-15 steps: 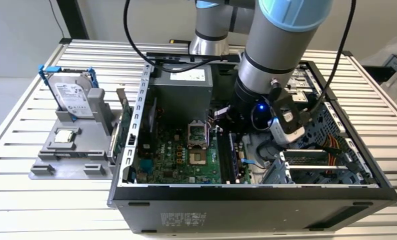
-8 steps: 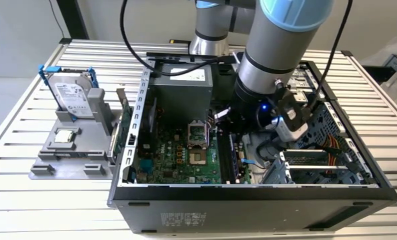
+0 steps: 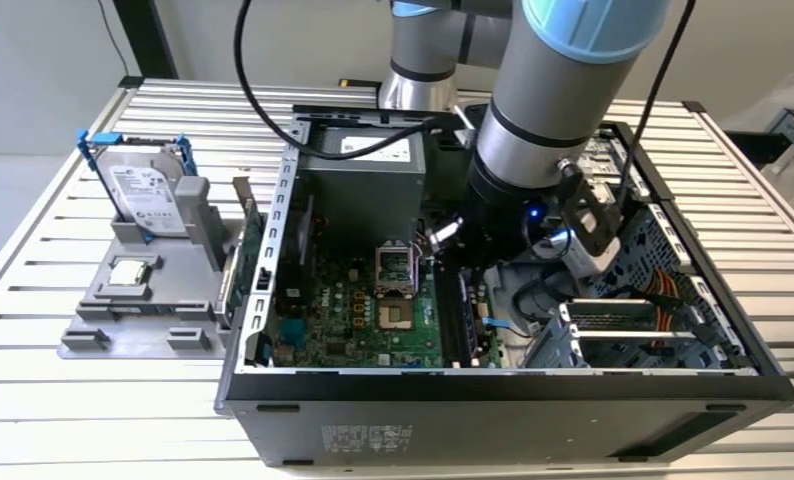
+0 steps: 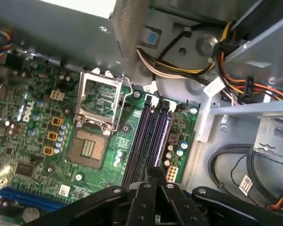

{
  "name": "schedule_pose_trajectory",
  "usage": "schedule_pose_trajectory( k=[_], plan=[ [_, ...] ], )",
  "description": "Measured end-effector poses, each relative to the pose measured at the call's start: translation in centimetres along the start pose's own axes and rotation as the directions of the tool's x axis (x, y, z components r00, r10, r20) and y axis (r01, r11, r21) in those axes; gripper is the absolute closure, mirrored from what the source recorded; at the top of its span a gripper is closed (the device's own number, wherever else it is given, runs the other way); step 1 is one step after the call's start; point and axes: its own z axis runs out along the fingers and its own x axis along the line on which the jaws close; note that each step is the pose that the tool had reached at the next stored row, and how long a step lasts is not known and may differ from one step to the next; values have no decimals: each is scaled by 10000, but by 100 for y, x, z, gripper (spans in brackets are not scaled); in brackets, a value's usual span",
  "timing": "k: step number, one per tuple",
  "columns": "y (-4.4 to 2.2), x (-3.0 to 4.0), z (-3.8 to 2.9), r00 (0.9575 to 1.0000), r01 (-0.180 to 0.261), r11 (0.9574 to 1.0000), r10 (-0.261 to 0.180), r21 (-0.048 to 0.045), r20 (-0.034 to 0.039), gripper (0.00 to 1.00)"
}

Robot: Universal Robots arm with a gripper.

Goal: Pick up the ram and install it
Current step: 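Press down the ram until it locks into place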

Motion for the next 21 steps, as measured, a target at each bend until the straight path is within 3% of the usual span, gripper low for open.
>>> schedule_pose_trajectory(
  k=[6,9,13,21],
  plan=[
    [0,0,-1,9981,614,9981,-614,-1,-46,100],
    [0,0,-1,9944,1057,9944,-1057,-7,-78,100],
    [0,0,-1,9847,1736,9848,-1736,-16,-128,100],
    [0,0,-1,9604,2777,9607,-2777,-40,-204,100]
  ],
)
